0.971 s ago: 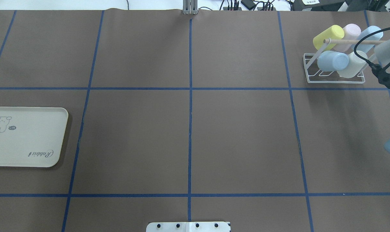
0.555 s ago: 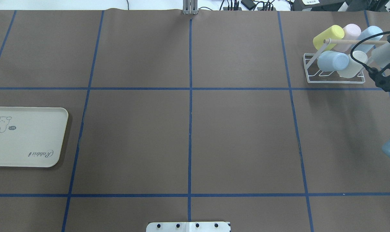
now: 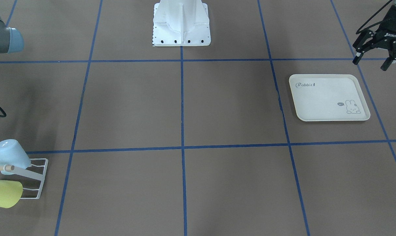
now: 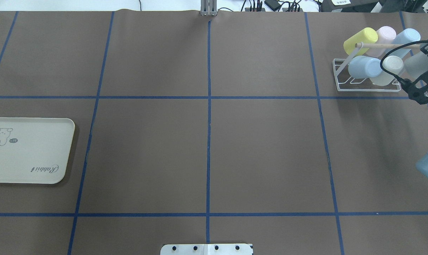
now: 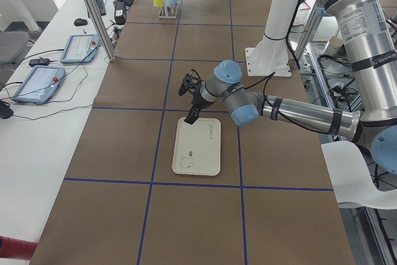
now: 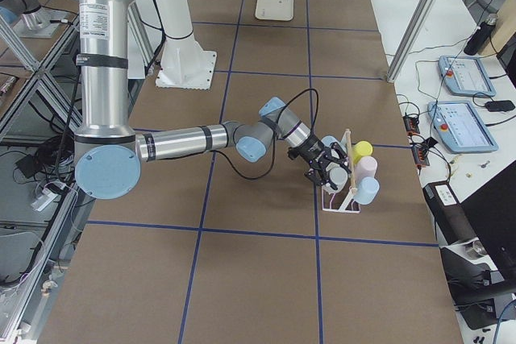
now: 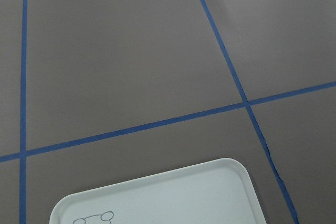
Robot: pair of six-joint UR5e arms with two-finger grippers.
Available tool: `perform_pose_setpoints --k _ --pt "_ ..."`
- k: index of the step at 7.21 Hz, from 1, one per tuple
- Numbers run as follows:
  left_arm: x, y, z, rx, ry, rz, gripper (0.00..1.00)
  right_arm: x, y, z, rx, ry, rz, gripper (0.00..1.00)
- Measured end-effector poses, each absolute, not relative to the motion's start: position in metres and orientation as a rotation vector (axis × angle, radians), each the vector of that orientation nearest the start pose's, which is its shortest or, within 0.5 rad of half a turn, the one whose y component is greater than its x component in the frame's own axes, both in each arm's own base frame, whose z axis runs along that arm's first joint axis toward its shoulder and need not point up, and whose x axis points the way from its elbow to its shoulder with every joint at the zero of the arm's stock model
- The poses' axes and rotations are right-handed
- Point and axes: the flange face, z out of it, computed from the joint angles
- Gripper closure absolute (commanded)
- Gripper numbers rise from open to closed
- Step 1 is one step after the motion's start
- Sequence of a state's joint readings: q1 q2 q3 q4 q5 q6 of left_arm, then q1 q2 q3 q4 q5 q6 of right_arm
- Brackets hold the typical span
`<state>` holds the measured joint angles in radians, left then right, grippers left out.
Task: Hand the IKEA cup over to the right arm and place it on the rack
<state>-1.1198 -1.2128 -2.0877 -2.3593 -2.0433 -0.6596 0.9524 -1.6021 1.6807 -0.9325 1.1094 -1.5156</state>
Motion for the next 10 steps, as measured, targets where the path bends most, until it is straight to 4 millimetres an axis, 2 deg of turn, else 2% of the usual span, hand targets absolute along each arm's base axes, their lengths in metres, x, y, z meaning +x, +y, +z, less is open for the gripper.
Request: perform_pose_setpoints --k 4,8,10 --pt "0.082 -0.371 0.468 0.561 0.86 0.035 0.0 -0.164 -0.519 0.557 0.525 0.826 -1.85 0.02" --pt "0.083 -0.374 0.461 0.582 0.864 0.052 0.0 -0.177 -0.539 0.515 0.635 0.806 -1.768 0.0" --pt "0.081 -0.373 0.457 0.609 0.852 0.093 0.0 -0.168 -0.541 0.513 0.697 0.693 -1.607 0.0"
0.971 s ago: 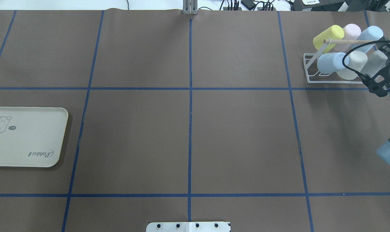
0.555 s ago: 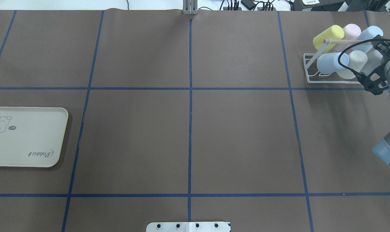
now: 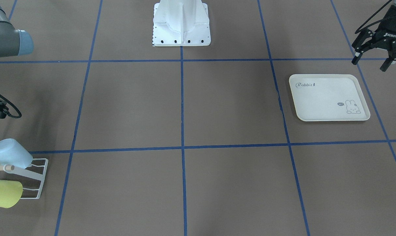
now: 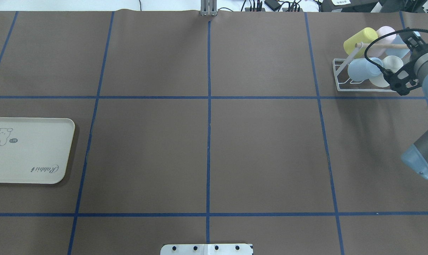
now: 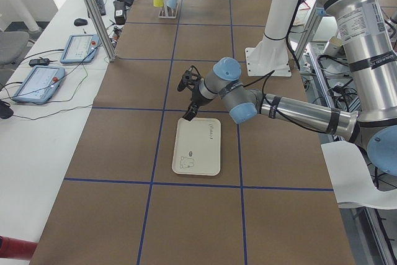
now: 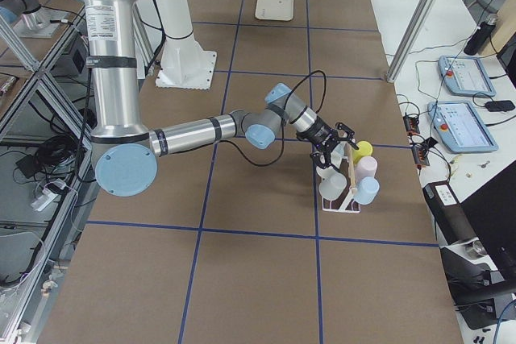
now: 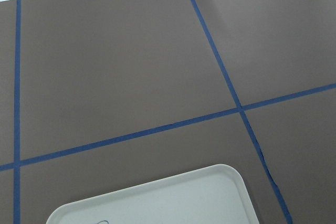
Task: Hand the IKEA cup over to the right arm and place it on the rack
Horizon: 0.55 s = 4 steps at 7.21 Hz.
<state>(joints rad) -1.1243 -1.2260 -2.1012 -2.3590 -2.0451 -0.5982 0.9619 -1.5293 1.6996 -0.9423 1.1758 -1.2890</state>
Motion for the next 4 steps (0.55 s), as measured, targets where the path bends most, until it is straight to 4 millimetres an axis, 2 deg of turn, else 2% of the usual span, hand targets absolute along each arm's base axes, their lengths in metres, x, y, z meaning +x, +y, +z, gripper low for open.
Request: perform_pose_setpoints --k 2,3,4 --pt "0.077 -0.367 0.46 0.637 0.833 0.21 0.0 -0.135 -0.538 0.53 0.738 0.49 -1.401 0.0" --pt "0.068 -0.363 0.464 0.647 0.837 0.29 0.0 -0.105 -0.534 0.542 0.742 0.353 -1.303 0.0" --pt "0.051 -0.36 0.47 0.658 0.827 0.334 0.0 -0.064 -0.532 0.554 0.716 0.233 -1.214 0.0"
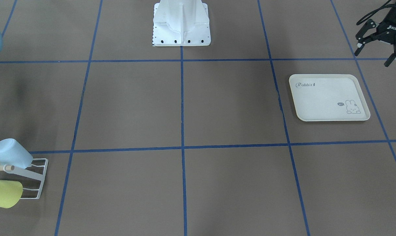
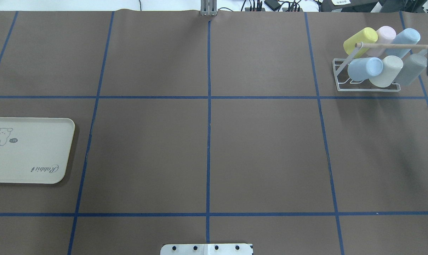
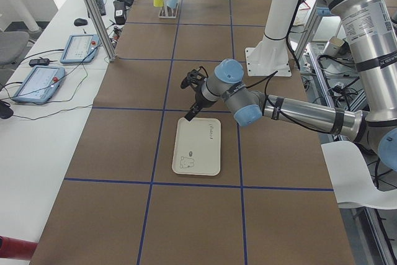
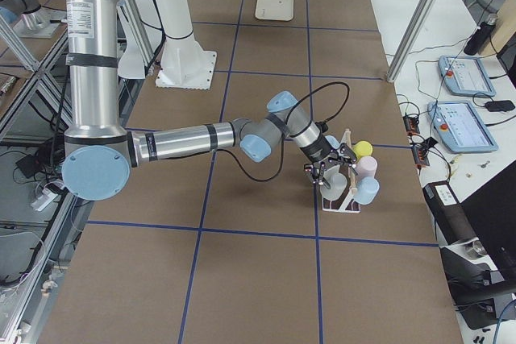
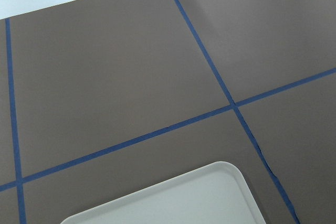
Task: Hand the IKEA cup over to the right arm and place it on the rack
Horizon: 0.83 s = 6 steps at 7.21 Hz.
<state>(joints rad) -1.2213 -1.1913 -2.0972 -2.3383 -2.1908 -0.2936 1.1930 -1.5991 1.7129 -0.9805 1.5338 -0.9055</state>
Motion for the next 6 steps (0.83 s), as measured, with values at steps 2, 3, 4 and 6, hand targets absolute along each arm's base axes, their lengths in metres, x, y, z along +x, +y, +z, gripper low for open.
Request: perform_pose_setpoints --k 2,3,4,6 --pt "0.021 -0.354 0.489 0.624 0.787 0.307 0.0 0.031 -0.526 0.574 0.594 0.034 -1.049 0.0" --pt "0.008 -0.355 0.501 0.581 0.761 0.268 0.0 0.071 -0.518 0.586 0.529 -0.043 -0.97 0.0" --pt "-0.005 -0.356 0.514 0.516 0.731 0.222 0.0 0.105 -0.503 0.604 0.467 -0.139 -0.854 0.0" --pt "-0.031 -0.357 0.537 0.408 0.651 0.154 0.0 0.142 -0.448 0.659 0.362 -0.435 -0.475 0.0"
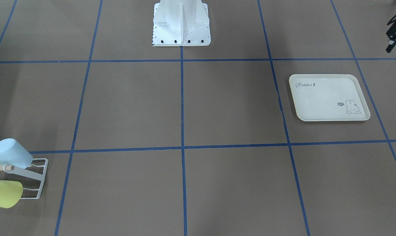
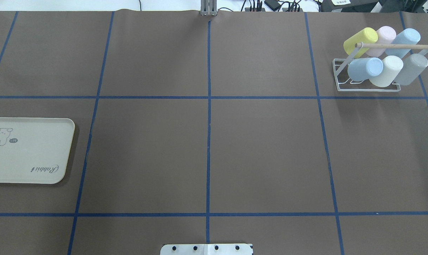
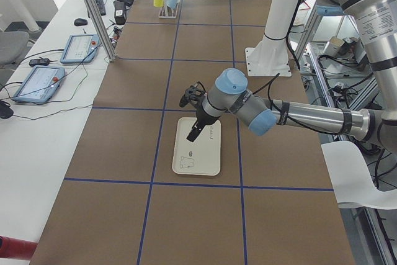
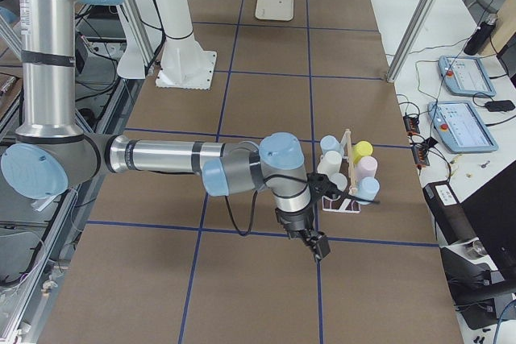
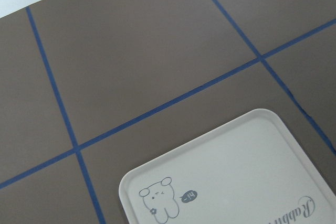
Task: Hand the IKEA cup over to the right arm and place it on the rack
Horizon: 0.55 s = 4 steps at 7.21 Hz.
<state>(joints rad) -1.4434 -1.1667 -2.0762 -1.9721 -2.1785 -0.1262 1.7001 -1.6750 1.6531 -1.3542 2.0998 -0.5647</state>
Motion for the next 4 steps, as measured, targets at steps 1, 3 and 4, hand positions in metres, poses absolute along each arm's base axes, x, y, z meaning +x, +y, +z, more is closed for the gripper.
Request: perform_pose_setpoints --k 1,3,4 --pt "-0.041 -0.355 0.55 0.359 0.615 0.143 0.0 0.14 -0.415 0.685 0.283 -0.572 -0.272 0.0" --pt "-0.046 -0.347 0.568 0.223 0.591 0.117 0.0 0.128 -0.371 0.707 0.163 -0.733 -0.032 0.0" --pt "-0.048 -0.344 0.573 0.167 0.585 0.128 0.0 0.12 -0.365 0.705 0.096 -0.757 0.027 0.0"
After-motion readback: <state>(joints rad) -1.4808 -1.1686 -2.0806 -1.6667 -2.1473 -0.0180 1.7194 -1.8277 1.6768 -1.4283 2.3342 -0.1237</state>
